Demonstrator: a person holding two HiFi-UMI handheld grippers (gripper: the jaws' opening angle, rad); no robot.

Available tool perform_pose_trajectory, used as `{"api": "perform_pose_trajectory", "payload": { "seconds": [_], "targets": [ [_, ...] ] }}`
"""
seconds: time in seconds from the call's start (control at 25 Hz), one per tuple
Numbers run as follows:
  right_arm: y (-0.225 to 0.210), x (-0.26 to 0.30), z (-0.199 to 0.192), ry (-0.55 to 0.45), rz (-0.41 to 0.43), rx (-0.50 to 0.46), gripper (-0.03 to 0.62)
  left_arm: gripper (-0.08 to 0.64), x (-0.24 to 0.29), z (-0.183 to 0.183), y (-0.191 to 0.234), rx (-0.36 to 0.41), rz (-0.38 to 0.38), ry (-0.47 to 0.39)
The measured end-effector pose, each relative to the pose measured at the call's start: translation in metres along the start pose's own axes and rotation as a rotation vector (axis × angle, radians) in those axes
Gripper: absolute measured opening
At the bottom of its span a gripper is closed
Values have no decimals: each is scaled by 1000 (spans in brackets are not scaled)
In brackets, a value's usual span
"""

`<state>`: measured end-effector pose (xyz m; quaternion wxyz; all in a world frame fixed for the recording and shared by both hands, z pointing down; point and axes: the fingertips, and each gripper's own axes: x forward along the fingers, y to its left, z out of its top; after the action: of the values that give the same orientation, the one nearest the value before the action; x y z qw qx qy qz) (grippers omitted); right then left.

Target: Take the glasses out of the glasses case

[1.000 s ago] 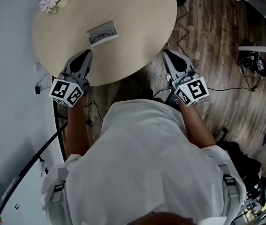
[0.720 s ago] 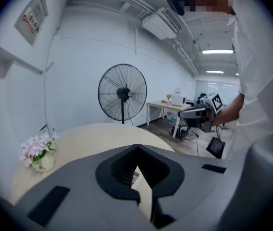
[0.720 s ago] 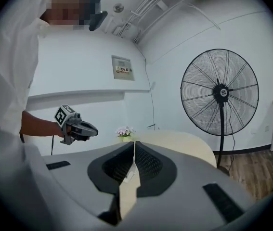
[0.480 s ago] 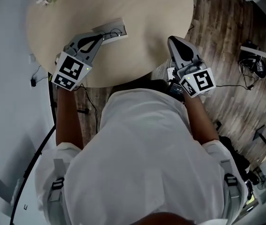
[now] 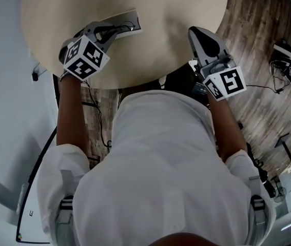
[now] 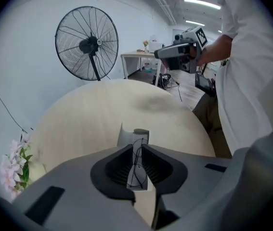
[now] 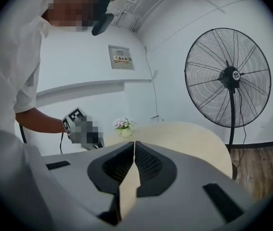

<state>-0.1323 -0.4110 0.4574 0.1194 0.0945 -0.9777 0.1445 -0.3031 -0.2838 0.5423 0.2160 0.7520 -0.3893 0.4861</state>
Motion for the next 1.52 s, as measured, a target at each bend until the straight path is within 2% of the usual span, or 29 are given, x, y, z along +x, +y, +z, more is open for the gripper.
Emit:
{"api": "perform_pose_trajectory", "payload": {
  "seconds": [0.24, 0.4, 0.52, 0.68, 0.96, 1.16, 1.52],
  "targets": [
    [-6, 12, -27, 63, 98, 11, 25, 72, 41, -28, 2, 52, -16, 137],
    [-7, 12, -42, 83, 115, 46, 25, 81, 61, -39, 1, 77, -61, 198],
    [-7, 9, -52, 98, 125, 64, 25, 94, 69, -44, 1, 69, -97, 220],
    [-11, 3, -57, 105, 120, 68, 25, 98, 77, -51, -1, 85, -139, 262],
    [-27, 3, -56, 102, 100, 86, 25, 95, 88, -56, -1, 63, -208, 339],
    [-30, 2, -56, 100, 95, 86, 25, 86, 90, -58, -2, 58, -224, 365],
    [-33, 5, -56, 90, 83, 91, 25, 66, 96, -64, -9, 64, -274, 466]
  ]
}}
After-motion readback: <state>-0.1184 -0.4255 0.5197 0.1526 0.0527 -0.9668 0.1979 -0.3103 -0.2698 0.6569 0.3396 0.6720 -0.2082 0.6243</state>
